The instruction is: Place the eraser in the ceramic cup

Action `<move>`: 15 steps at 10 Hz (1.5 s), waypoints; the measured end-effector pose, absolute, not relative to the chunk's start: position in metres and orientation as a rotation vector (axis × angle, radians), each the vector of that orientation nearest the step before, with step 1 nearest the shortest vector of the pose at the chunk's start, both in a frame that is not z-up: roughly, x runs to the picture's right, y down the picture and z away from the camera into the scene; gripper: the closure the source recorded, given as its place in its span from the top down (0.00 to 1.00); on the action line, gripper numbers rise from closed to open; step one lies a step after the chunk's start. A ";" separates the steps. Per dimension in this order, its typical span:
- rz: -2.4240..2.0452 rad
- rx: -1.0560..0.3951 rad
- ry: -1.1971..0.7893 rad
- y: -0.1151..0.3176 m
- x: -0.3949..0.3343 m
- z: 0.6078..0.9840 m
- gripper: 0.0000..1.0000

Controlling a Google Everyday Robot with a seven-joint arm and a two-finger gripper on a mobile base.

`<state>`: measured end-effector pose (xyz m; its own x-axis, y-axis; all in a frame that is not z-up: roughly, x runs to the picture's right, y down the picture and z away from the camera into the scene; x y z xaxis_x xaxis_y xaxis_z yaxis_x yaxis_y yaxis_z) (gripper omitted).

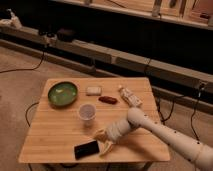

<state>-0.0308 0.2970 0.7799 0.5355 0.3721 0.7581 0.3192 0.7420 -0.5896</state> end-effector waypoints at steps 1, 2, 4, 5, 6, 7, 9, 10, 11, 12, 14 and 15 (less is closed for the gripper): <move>0.040 -0.774 -1.024 0.298 -0.033 0.781 0.65; 0.046 -0.781 -1.015 0.299 -0.036 0.782 0.65; 0.058 -0.790 -1.000 0.301 -0.041 0.784 0.61; 0.065 -0.791 -0.998 0.301 -0.042 0.784 0.52; 0.073 -0.793 -0.997 0.300 -0.042 0.784 0.42; 0.079 -0.794 -0.996 0.298 -0.042 0.782 0.32; 0.086 -0.803 -0.998 0.296 -0.039 0.778 0.20; 0.086 -0.811 -1.000 0.296 -0.037 0.775 0.20; 0.088 -0.817 -1.002 0.295 -0.033 0.772 0.20; 0.089 -0.815 -1.004 0.288 -0.024 0.767 0.20; 0.108 -0.783 -0.996 0.267 0.002 0.759 0.20; 0.136 -0.752 -0.970 0.250 0.030 0.756 0.20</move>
<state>0.0297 0.2499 0.7558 0.5782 0.4247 0.6967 0.2169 0.7431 -0.6330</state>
